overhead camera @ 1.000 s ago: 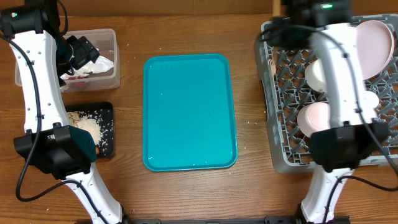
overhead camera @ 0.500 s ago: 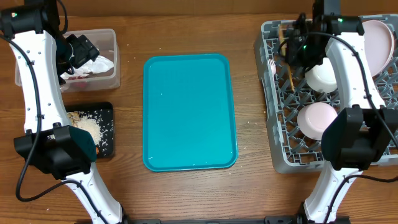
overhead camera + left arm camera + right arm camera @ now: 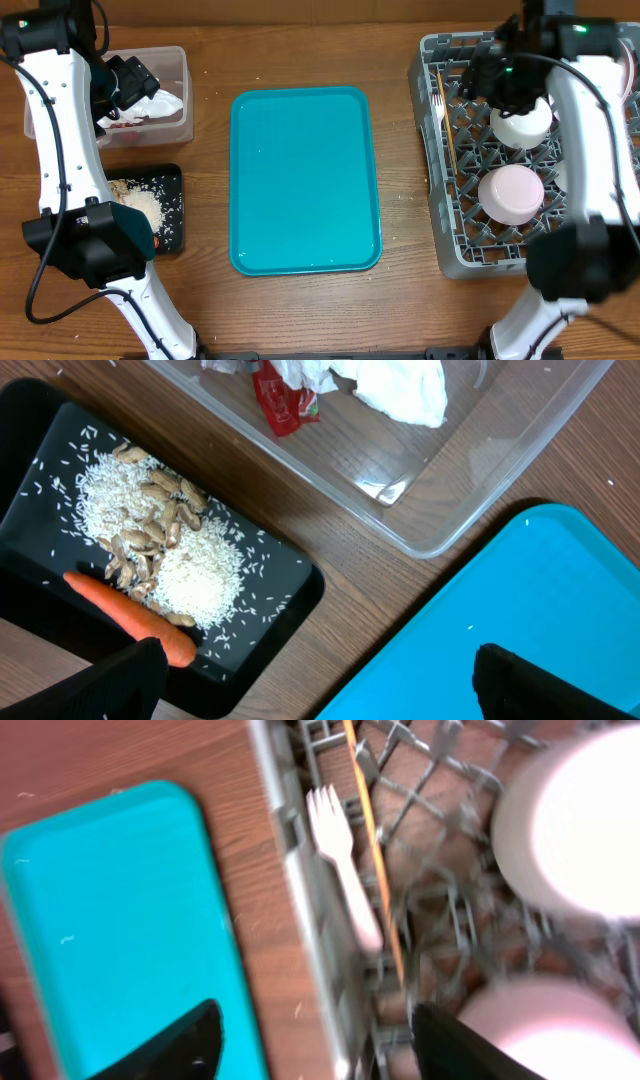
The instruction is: Sort waste into correct bins and load items into the dishwasher rack
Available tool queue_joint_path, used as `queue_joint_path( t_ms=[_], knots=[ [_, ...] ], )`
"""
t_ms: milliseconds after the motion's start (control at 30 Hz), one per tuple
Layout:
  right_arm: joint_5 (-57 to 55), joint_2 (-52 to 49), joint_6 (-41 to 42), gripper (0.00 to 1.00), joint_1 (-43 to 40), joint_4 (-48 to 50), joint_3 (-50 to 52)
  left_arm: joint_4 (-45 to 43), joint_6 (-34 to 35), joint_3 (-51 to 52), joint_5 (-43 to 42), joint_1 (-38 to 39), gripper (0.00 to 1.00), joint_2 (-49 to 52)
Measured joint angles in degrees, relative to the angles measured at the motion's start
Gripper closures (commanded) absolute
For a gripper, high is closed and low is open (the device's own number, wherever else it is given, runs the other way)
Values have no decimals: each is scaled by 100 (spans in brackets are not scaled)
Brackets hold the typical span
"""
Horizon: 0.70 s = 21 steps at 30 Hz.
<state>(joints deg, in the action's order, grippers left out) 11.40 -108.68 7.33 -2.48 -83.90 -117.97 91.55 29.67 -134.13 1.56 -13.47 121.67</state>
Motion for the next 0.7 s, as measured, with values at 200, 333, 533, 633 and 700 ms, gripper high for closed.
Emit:
queue_joint_path(
  t_ms=[200, 333, 533, 633, 700],
  knots=[
    [-114, 1412, 164, 60, 0, -1161, 199, -9, 0, 0, 0, 0, 0, 0],
    [-184, 2258, 249, 50, 116, -667, 1722, -15, 0, 0, 4, 0, 0, 0],
    [-264, 4837, 828, 0, 162, 214, 4065, -20, 0, 2, 20, 0, 0, 0],
    [-258, 5768, 1244, 0, 162, -42, 4675, -24, 0, 2, 20, 0, 0, 0],
    [-260, 5993, 1414, 0, 162, -219, 4776, -26, 0, 2, 20, 0, 0, 0]
  ],
)
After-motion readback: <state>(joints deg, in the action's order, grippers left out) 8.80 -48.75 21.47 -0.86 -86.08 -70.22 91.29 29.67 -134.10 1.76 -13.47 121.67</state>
